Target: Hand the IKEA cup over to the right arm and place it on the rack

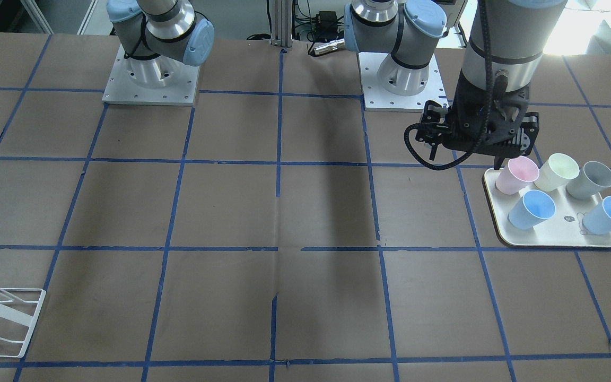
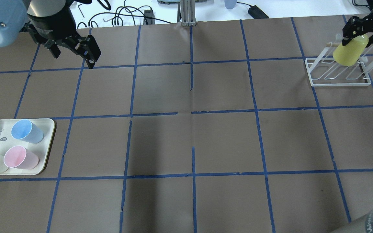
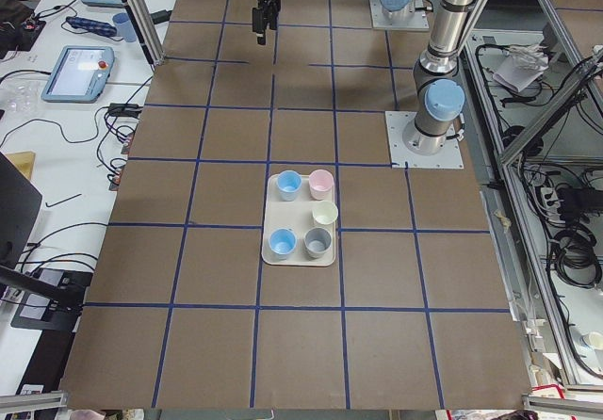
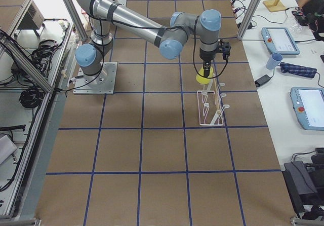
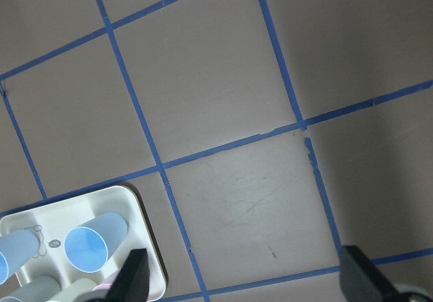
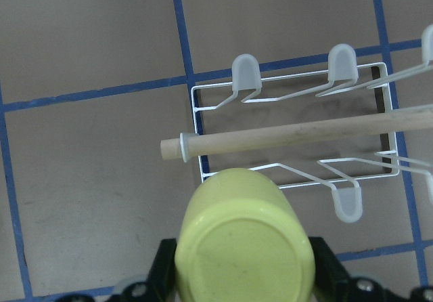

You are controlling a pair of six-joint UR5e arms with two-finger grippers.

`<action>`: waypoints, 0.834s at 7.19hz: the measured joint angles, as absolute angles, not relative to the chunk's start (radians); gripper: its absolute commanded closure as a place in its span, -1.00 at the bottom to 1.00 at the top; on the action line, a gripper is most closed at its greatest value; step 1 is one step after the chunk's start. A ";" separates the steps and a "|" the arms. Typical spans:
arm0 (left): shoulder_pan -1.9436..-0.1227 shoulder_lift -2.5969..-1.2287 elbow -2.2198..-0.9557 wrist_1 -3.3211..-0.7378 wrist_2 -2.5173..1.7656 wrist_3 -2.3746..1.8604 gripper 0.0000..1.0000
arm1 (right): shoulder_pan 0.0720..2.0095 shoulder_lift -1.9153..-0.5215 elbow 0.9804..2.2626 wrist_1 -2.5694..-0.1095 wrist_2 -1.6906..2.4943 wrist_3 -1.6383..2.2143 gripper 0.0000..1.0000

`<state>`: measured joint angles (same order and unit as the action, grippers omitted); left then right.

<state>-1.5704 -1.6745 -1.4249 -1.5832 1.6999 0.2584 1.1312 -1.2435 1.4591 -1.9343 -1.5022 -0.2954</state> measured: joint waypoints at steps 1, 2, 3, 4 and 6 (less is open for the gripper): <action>-1.547 -1.665 -1.426 -1.585 1.643 0.233 -1.00 | 1.130 -1.231 1.460 -1.940 -1.502 -0.299 0.80; -1.520 -1.651 -1.433 -1.588 1.618 0.220 -1.00 | 1.129 -1.220 1.460 -1.943 -1.504 -0.300 0.77; -1.502 -1.638 -1.441 -1.586 1.606 0.199 -1.00 | 1.129 -1.208 1.460 -1.946 -1.510 -0.302 0.59; -1.495 -1.630 -1.447 -1.582 1.594 0.164 -1.00 | 1.129 -1.192 1.460 -1.949 -1.514 -0.305 0.25; -1.492 -1.628 -1.450 -1.577 1.582 0.119 -1.00 | 1.129 -1.164 1.460 -1.966 -1.516 -0.319 -1.00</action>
<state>-1.4919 -1.6275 -1.4504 -1.5774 1.5819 0.1187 1.1292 -1.1642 1.4603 -1.9656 -1.5156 -0.3190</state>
